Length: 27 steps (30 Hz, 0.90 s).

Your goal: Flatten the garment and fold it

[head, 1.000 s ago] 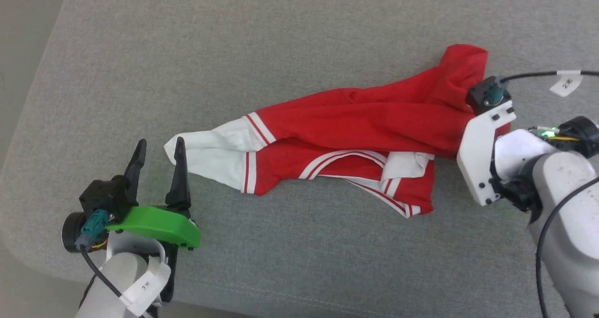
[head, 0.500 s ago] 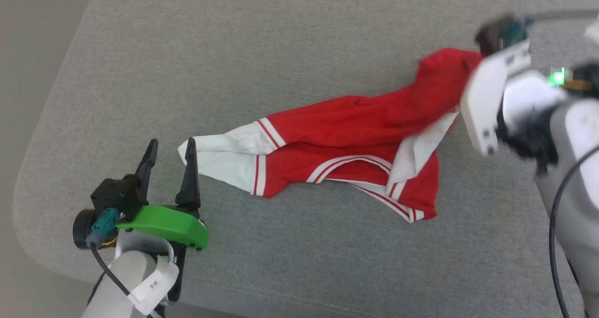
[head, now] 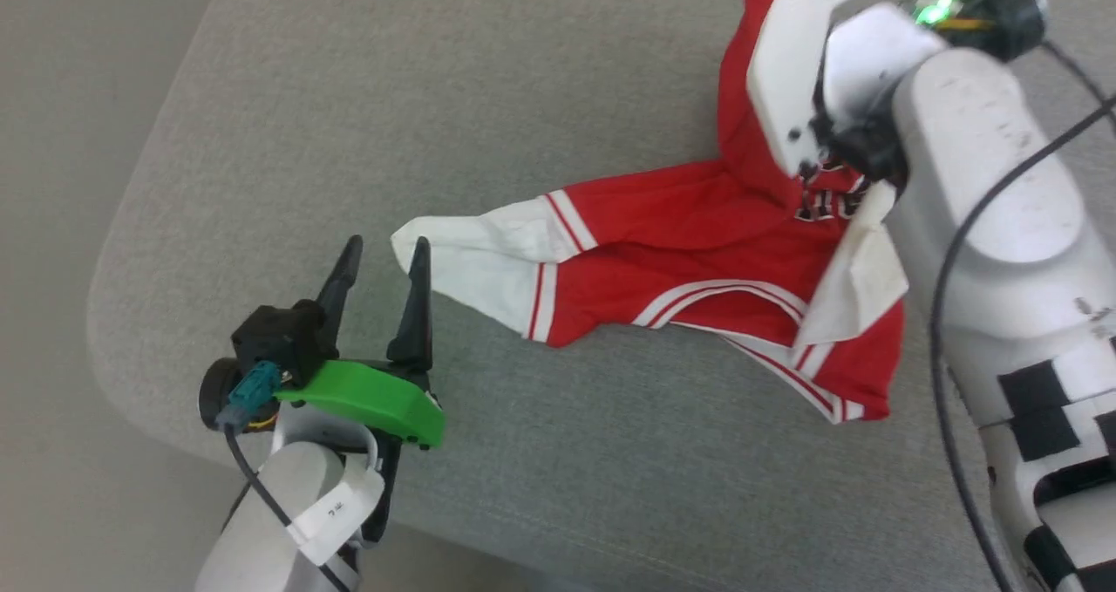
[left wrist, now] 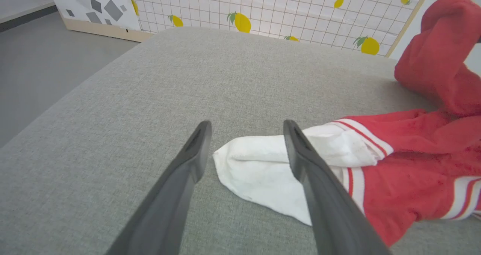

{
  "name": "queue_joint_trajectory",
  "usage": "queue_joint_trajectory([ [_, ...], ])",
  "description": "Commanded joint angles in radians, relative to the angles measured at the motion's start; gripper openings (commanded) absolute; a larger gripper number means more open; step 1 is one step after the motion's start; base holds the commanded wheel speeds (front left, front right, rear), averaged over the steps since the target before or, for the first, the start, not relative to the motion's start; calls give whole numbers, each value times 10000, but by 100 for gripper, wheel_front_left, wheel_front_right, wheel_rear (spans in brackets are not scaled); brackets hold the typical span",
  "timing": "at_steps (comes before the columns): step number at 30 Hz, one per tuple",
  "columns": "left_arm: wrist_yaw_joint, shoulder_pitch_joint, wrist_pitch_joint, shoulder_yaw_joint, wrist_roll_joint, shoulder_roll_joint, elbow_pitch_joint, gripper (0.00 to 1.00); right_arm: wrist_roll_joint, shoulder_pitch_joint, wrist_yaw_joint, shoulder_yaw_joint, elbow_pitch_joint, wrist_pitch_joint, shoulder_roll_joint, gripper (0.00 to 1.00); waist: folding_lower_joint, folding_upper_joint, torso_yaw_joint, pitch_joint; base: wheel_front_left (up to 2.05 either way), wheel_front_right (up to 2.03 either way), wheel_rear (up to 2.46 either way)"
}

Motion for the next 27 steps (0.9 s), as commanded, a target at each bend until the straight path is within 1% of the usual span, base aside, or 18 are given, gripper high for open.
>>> queue_joint_trajectory([
  [1,-72,-167,-88,8,28,-49,69,100,-107,-55,-15,44,281,-152,59,0,-1,0,298,243,0,0,0],
  [2,-85,-190,-101,8,28,-74,121,100,-71,-64,-15,32,517,-301,121,7,-1,0,315,256,0,0,0],
  [3,-95,-205,-111,13,28,-88,163,100,-34,-69,-15,47,676,-431,160,61,-1,0,316,249,0,0,0],
  [4,-103,-205,-122,35,27,-87,220,100,3,-76,-15,98,855,-578,194,100,-1,0,283,211,0,0,0],
  [9,-119,-138,-152,169,29,51,398,100,724,-171,-15,-1,1089,-1651,309,100,-1,0,-105,-115,0,0,0],
  [13,-92,-37,-141,243,27,218,462,100,1458,-115,-15,-221,759,-3148,285,100,-1,0,-585,-613,0,0,0],
  [17,-22,139,-44,322,5,422,462,100,2050,264,-15,-521,214,-4817,41,100,-1,0,-1118,-1223,0,0,0],
  [21,86,381,116,392,-31,615,360,100,2373,977,-15,-858,-380,-6171,-321,100,-1,0,-1680,-1813,0,0,0],
  [24,179,618,260,445,-78,748,232,100,2472,1754,-15,-1308,-900,-7143,-557,100,-1,0,-2107,-2246,0,0,0],
  [27,251,860,372,489,-137,852,101,100,2477,2628,-15,-1717,-1407,-7785,-744,100,-1,0,-2436,-2589,0,0,0],
])
